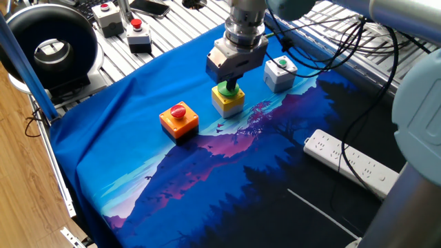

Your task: Press three buttons from left to right in sequence

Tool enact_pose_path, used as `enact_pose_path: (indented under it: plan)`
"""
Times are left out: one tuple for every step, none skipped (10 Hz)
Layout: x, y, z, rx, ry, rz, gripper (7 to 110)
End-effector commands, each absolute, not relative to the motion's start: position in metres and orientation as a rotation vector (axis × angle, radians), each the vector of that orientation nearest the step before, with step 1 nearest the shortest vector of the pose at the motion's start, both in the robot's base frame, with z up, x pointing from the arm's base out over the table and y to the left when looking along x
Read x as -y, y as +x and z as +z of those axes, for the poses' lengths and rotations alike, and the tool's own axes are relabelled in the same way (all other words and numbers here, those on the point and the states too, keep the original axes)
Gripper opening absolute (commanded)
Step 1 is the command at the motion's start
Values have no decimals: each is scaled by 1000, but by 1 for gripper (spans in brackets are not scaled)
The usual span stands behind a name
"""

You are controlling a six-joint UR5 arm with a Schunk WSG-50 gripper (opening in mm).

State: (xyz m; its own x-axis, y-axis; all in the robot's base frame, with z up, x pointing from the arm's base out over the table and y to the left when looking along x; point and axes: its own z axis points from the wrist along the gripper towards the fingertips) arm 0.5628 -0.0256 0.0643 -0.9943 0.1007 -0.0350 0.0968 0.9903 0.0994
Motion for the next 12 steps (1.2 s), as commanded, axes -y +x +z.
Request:
enact_pose_path:
  plan:
    - [28,567,63,-3081,157,174,7]
    - [30,561,78,-3101,145,216,7]
    - [34,550,105,-3147,154,262,7]
    - [38,543,122,-3169,180,257,7]
    - [45,546,118,-3147,163,160,7]
    - [31,550,115,-3144,211,187,7]
    - [19,554,112,-3138,242,189,7]
    - [6,556,111,-3133,278,172,7]
    - [-7,556,110,-3135,310,133,7]
    - [-18,557,106,-3132,341,126,7]
    - [-26,556,101,-3131,360,126,7]
    - [-34,554,97,-3130,375,113,7]
